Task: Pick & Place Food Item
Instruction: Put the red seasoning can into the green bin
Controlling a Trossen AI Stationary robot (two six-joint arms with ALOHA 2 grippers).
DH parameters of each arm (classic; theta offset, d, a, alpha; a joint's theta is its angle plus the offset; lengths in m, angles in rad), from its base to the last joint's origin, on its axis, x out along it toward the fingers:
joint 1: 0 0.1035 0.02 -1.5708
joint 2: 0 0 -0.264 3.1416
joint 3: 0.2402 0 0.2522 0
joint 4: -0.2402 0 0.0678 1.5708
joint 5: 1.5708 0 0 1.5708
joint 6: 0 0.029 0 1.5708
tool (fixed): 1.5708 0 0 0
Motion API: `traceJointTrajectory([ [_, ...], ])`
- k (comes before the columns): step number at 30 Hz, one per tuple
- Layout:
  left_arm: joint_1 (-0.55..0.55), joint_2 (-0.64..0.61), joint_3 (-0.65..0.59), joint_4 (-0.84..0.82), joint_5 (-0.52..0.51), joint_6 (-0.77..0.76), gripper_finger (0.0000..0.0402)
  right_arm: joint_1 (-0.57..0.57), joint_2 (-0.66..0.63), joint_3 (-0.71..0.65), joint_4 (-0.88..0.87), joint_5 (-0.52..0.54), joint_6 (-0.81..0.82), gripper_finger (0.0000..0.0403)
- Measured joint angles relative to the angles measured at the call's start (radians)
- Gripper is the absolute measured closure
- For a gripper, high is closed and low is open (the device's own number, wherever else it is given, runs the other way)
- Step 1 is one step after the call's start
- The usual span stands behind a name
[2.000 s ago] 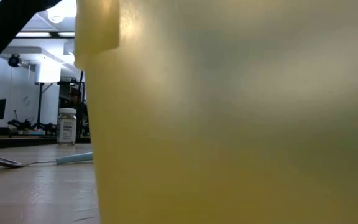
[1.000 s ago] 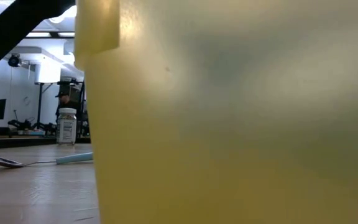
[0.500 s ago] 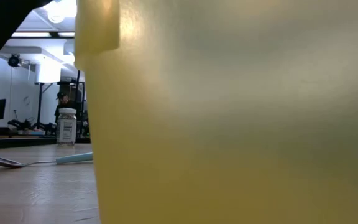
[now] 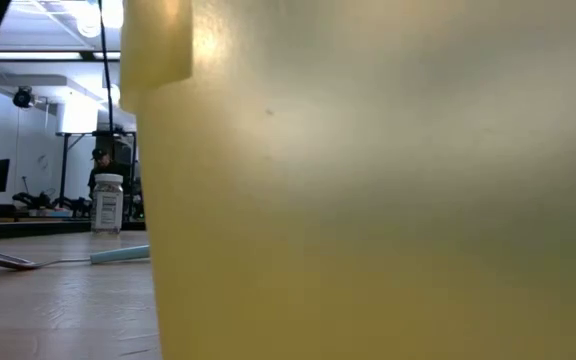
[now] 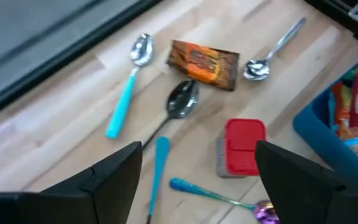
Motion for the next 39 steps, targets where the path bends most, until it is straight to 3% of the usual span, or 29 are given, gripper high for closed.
traceJointTrajectory([
  [7, -0.051, -0.197, -0.268, 0.158, -0.098, -0.013, 0.0086, 0.0, 0.0, 0.0, 0.0, 0.0, 0.0, 0.0051],
  [14, -0.109, -0.457, -0.661, 0.522, -0.151, 0.151, 0.0086, 0.0, 0.0, -0.001, 0.0, 0.0, -0.001, 0.0051],
  [19, -0.129, -0.677, -0.958, 0.84, -0.109, 0.316, 0.0086, 0.0, 0.0, -0.001, 0.0, 0.001, -0.001, 0.0051],
  [21, -0.128, -0.766, -1.042, 0.895, -0.056, 0.371, 0.0086, 0.0, 0.0, -0.001, 0.0, 0.001, -0.001, 0.0051],
  [29, -0.129, -1.014, -1.18, 0.916, 0.021, 0.474, 0.0086, 0.0, 0.0, -0.001, 0.0, 0.001, -0.002, 0.0051],
  [39, -0.129, -1.034, -1.196, 0.946, 0.066, 0.506, 0.0086, 0.0, 0.0, -0.001, 0.0, 0.001, -0.001, 0.0051],
])
